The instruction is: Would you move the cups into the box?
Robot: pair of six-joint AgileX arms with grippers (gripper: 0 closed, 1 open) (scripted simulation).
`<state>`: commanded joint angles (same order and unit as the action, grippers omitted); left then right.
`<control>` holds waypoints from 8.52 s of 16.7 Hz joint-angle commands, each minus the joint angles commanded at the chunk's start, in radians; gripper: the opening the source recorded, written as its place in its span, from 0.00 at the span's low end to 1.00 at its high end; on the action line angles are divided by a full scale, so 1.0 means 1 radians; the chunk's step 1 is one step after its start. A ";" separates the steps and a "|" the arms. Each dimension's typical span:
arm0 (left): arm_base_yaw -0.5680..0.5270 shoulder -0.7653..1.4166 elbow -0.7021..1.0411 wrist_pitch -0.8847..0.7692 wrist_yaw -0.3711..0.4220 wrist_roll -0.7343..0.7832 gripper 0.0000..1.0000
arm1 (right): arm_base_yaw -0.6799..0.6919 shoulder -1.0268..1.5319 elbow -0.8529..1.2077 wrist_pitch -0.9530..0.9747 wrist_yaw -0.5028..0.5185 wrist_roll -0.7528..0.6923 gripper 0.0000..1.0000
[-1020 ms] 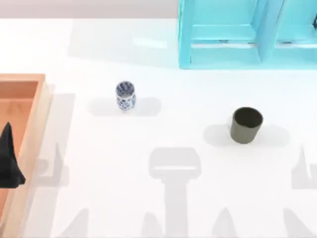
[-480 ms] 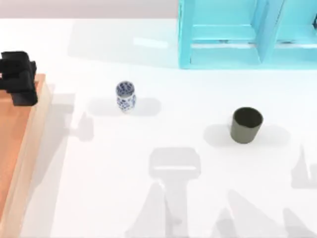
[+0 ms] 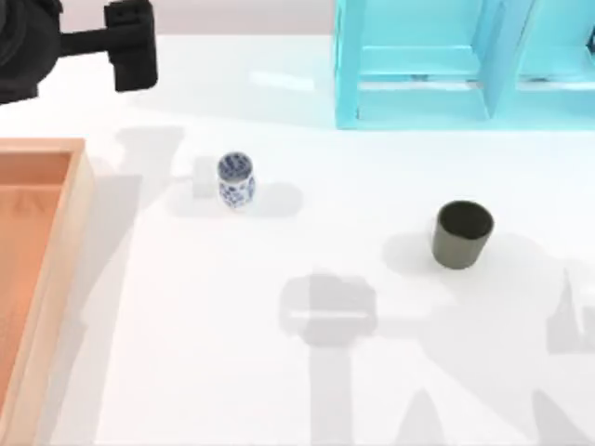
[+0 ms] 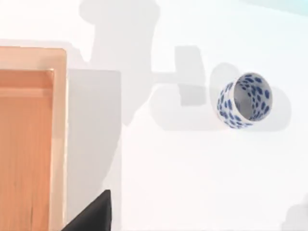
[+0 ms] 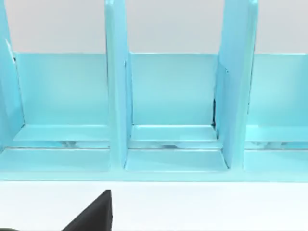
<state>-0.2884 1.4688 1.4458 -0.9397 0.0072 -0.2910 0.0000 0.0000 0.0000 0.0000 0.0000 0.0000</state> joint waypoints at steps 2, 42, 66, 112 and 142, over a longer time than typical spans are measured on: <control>-0.019 0.165 0.163 -0.093 -0.010 -0.028 1.00 | 0.000 0.000 0.000 0.000 0.000 0.000 1.00; -0.195 1.023 0.712 -0.208 -0.044 -0.157 0.70 | 0.000 0.000 0.000 0.000 0.000 0.000 1.00; -0.098 0.935 0.745 -0.344 -0.036 -0.054 0.00 | 0.000 0.000 0.000 0.000 0.000 0.000 1.00; 0.724 -0.101 -0.437 -0.185 0.037 0.743 0.00 | 0.000 0.000 0.000 0.000 0.000 0.000 1.00; 0.726 -0.092 -0.473 -0.145 0.038 0.744 1.00 | 0.000 0.000 0.000 0.000 0.000 0.000 1.00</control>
<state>0.4371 1.3764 0.9726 -1.0850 0.0452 0.4526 0.0000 0.0000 0.0000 0.0000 0.0000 0.0000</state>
